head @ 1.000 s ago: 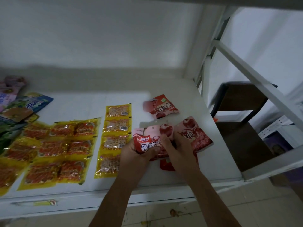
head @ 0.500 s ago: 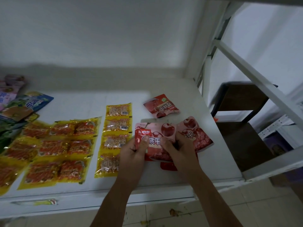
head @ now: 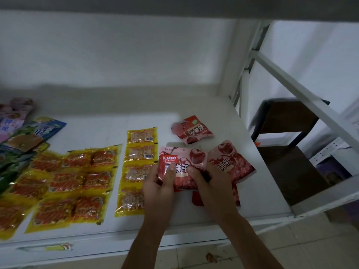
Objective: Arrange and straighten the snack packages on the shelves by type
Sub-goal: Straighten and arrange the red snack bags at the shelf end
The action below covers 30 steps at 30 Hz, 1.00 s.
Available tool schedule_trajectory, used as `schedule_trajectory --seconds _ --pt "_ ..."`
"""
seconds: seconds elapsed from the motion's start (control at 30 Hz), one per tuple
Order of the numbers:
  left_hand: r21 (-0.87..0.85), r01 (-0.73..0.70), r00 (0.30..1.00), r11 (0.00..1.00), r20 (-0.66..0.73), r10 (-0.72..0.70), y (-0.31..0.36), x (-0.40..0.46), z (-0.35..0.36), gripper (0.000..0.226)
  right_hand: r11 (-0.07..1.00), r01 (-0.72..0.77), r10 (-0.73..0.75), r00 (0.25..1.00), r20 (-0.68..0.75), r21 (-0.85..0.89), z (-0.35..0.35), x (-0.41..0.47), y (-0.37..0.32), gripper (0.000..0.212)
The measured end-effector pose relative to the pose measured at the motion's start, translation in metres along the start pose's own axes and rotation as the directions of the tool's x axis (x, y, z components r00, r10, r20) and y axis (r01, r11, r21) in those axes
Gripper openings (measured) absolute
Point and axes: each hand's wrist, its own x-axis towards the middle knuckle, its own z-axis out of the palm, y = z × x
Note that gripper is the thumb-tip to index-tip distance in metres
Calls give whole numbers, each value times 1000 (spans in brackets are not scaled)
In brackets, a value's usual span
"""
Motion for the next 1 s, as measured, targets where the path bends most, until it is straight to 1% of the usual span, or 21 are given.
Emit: schedule_trajectory --seconds 0.07,0.13,0.17,0.23,0.27,0.33,0.4,0.5,0.53,0.6,0.63,0.67,0.7,0.73,0.77,0.8,0.83,0.87,0.93,1.0 --pt "7 24 999 1000 -31 -24 2 4 4 20 1000 22 -21 998 -57 18 -1 1 -8 19" --pt "45 105 994 994 -26 -104 6 10 10 20 999 18 -11 990 -138 49 -8 3 -11 9" --pt "78 160 987 984 -3 -160 7 14 12 19 999 2 5 985 -170 43 -12 5 -10 11" --pt "219 224 969 950 49 -240 11 22 14 18 997 -71 69 979 -190 -4 -22 9 -6 22" --pt "333 204 966 920 81 -244 14 26 13 21 993 -110 100 977 -187 -39 -28 11 -4 27" --pt "578 109 963 808 139 -229 21 31 13 29 983 -154 136 976 -173 -98 -37 13 -2 28" --pt "735 47 953 677 170 -251 30 37 14 30 976 -158 129 973 -189 -149 -45 19 -2 23" --pt "867 -12 943 499 176 -283 44 51 14 43 968 -167 117 961 -249 -187 -55 39 -1 17" --pt "904 -45 944 425 178 -278 50 56 16 49 966 -170 121 963 -242 -196 -57 50 0 16" --pt "961 -124 955 245 183 -234 64 65 20 49 952 -188 151 975 -165 -242 -56 73 -1 18" --pt "971 -158 960 182 194 -202 72 69 24 46 939 -203 176 977 -120 -277 -54 86 0 22" --pt "968 -183 960 171 213 -180 77 73 29 41 923 -221 206 975 -80 -315 -50 99 2 29" --pt "960 -208 959 186 238 -155 81 78 35 37 905 -244 244 969 -45 -350 -45 111 4 38" --pt "950 -241 953 201 270 -134 80 85 40 35 882 -280 296 955 -17 -380 -38 121 6 47" --pt "939 -287 941 191 314 -127 78 92 46 37 856 -323 356 935 6 -405 -32 128 7 57" --pt "926 -341 922 165 363 -136 74 97 51 40 824 -361 411 912 20 -437 -25 132 8 67" --pt "912 -388 899 135 407 -160 70 102 55 43 793 -376 442 897 27 -480 -19 133 9 76" --pt "898 -423 876 125 440 -197 65 105 57 45 764 -376 454 891 23 -524 -15 132 11 85" --pt "876 -462 832 141 483 -273 55 109 57 43 726 -353 444 896 10 -591 -9 127 13 87" --pt "855 -497 802 151 518 -298 48 110 52 37 705 -323 415 910 -3 -631 -8 123 15 81"
